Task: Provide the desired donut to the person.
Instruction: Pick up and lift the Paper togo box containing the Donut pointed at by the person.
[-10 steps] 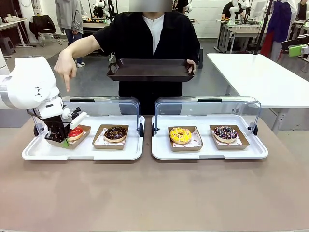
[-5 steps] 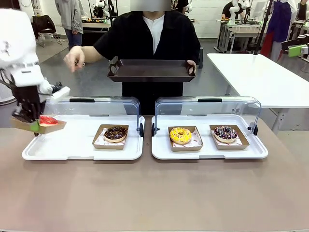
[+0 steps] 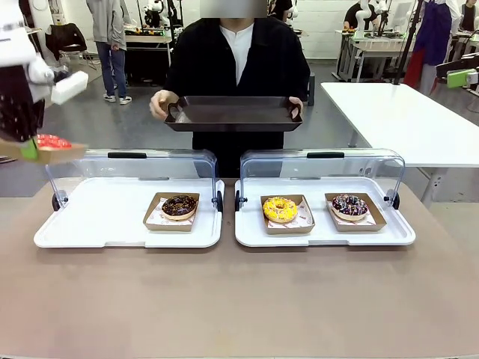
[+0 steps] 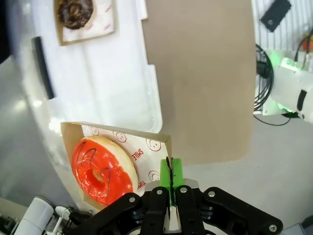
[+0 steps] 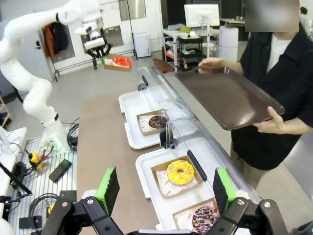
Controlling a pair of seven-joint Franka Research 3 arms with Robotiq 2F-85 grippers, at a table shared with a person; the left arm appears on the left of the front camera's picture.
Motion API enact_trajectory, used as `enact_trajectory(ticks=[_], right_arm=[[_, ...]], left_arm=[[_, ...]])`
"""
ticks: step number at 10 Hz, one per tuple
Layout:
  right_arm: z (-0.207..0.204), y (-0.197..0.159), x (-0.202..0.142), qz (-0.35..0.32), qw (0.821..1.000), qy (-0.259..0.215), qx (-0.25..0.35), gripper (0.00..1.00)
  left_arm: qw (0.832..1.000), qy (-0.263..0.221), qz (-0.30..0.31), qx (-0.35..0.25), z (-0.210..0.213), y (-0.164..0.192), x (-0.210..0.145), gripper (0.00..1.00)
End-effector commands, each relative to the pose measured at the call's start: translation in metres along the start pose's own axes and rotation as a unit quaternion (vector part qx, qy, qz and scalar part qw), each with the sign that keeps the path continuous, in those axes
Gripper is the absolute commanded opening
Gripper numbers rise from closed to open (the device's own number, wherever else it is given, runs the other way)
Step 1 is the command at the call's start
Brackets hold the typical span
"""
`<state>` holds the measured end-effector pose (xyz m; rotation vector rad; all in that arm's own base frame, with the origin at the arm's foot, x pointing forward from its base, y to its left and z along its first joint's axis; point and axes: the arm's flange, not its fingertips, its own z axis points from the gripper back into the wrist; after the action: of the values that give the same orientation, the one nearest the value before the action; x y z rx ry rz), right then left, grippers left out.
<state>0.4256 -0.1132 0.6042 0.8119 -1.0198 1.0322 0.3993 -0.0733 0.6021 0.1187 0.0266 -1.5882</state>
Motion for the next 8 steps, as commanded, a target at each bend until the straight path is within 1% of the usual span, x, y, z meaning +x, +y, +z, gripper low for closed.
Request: enact_trajectory(ticks=[1, 3, 4, 6, 8], right_arm=[[-0.001, -0.001, 0.002, 0.001, 1.0, -0.009, 0.001, 1.0], [-0.001, -0.001, 0.002, 0.001, 1.0, -0.009, 0.001, 1.0], [-0.001, -0.001, 0.002, 0.001, 1.0, -0.009, 0.001, 1.0], [-0.001, -0.001, 0.002, 0.001, 1.0, -0.009, 0.001, 1.0], [-0.001, -0.001, 0.002, 0.001, 1.0, -0.009, 0.001, 1.0]], left_arm=[[0.999, -0.01, 0.026, 0.019, 0.036, 0.014, 0.014, 0.0], [0.998, -0.022, 0.044, 0.035, 0.066, 0.029, 0.027, 0.0], [0.998, -0.034, 0.042, 0.035, 0.071, 0.038, 0.035, 0.0], [0.998, -0.046, 0.034, 0.032, 0.068, 0.053, 0.051, 0.0], [0.998, -0.045, 0.044, 0.027, 0.065, 0.06, 0.049, 0.0]])
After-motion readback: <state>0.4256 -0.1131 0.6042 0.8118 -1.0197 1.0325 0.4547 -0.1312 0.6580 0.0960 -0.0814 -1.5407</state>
